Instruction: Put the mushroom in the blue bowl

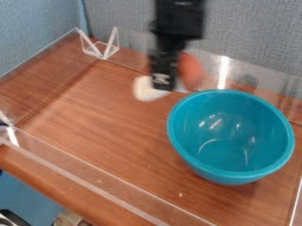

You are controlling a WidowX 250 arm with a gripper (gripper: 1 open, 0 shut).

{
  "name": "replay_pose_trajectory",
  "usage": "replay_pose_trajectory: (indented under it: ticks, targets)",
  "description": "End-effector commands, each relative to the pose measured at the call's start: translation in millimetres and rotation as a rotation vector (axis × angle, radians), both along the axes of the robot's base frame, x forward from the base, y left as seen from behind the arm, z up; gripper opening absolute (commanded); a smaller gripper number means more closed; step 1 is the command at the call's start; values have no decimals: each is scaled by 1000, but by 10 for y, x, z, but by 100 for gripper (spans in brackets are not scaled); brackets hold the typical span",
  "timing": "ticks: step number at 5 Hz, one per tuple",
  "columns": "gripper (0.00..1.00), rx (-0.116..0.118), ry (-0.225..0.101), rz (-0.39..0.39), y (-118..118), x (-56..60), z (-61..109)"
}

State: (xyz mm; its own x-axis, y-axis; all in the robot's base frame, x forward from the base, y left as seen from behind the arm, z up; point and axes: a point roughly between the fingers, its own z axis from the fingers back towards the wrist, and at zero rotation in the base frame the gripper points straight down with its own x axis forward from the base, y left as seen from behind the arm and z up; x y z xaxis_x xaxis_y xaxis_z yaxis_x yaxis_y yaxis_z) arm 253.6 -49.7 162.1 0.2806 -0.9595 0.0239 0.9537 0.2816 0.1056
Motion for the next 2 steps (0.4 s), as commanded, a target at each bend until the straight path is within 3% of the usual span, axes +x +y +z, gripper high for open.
replay_pose_trajectory:
  ticks: [1,2]
  targets:
    - [0,-19,-48,-142,-506,103,63]
    - [0,-31,-60,-207,-682,57,65]
